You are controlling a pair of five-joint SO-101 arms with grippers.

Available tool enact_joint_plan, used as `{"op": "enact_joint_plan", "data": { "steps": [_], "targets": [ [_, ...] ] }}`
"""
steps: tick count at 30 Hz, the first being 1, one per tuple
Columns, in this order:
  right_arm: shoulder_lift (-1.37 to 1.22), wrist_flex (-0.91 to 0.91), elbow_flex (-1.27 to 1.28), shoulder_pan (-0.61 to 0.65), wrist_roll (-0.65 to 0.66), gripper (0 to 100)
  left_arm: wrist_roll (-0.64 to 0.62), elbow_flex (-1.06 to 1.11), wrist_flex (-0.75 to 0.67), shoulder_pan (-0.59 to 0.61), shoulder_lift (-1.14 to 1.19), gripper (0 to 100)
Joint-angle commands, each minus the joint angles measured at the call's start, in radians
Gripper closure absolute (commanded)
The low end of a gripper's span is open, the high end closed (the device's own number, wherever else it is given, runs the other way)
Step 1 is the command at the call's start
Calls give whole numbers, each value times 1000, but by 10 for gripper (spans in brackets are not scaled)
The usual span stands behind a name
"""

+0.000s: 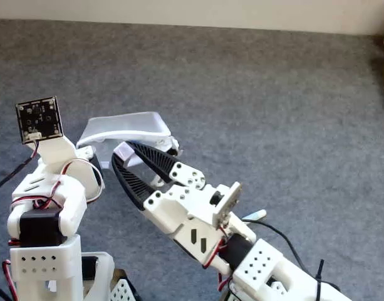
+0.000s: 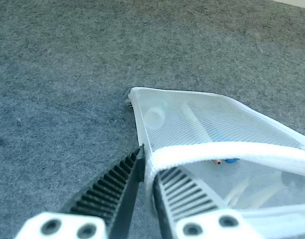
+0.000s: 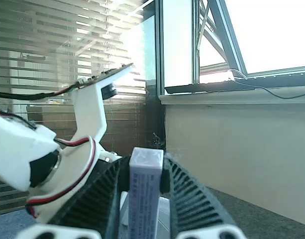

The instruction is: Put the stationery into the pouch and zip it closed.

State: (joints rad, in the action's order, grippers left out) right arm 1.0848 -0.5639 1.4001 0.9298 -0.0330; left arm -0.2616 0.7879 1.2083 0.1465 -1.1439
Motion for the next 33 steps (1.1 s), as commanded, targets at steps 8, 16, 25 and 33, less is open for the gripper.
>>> {"op": "enact_joint_plan", "data": {
  "steps": [8,16,25,33],
  "targets": [
    [-236,-259,-87,-48,12,993,6,-59,5,-22,-7,993],
    [-400,-384,-105,-30,12,993,6,-59,5,-22,-7,993],
    [-475,-383,-117,-28,12,964,6,-58,5,-21,-7,993],
    [-475,-383,-111,-27,12,865,6,-41,-3,-21,-7,993]
  ]
}}
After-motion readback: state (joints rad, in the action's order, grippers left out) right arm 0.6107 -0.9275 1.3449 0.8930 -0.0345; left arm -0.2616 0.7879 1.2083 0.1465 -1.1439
